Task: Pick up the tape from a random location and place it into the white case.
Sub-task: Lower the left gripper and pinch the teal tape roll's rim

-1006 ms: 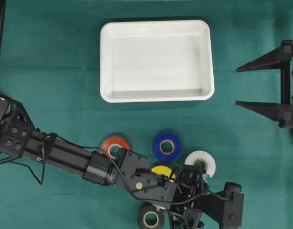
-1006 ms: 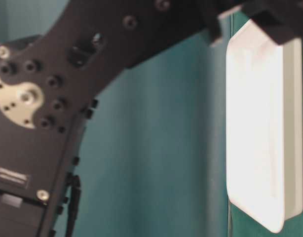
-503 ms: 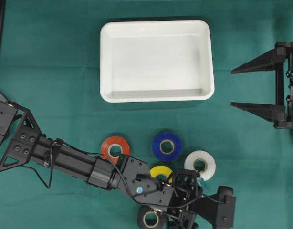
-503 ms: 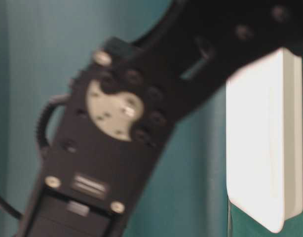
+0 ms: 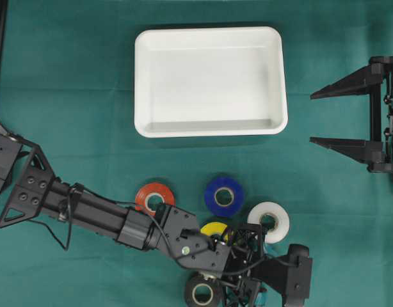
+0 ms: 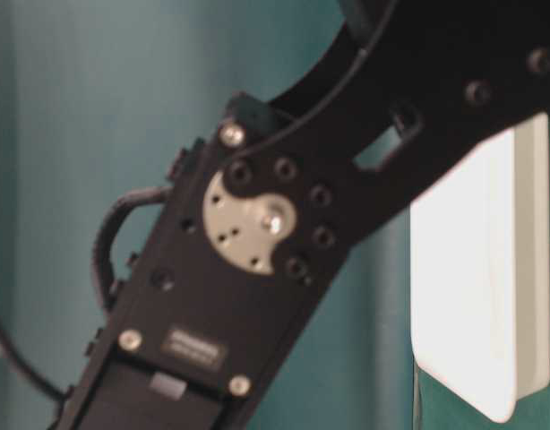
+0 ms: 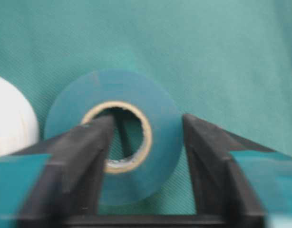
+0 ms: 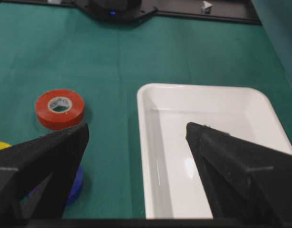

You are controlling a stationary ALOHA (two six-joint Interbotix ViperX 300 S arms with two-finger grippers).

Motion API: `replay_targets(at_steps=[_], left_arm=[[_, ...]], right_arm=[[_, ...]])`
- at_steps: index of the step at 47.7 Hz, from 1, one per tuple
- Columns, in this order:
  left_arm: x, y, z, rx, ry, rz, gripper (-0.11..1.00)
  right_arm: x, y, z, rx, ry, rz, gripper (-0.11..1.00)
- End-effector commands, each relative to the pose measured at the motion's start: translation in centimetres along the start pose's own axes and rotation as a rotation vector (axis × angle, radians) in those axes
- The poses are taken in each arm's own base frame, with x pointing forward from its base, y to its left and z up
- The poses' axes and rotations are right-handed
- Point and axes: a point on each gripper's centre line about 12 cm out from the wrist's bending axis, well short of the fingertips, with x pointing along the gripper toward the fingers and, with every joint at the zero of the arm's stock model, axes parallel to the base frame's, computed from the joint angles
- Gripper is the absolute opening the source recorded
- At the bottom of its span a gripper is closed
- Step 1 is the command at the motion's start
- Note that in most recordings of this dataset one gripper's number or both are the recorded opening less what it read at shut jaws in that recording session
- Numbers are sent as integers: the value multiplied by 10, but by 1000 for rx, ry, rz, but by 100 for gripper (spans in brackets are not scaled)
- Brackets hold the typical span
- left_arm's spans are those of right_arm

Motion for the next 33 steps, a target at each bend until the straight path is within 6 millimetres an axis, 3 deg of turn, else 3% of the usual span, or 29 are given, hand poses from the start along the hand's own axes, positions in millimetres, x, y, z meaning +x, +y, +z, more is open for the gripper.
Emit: replay_targets(at_steps=[1,5,22,33], left_arm=[[-16,-2,17,6,-47,-6,37],[-16,-3,17,7,-49,-7,21],[-21,-5,22,8,-48,-8,21],[-47,-14,41,16,-37,-11,21]], right_arm=[[1,0,7,0,-20,1,93],[1,0,7,0,-20,-1,93],[1,0,7,0,-20,-1,93],[1,0,7,2,-17,-1,93]])
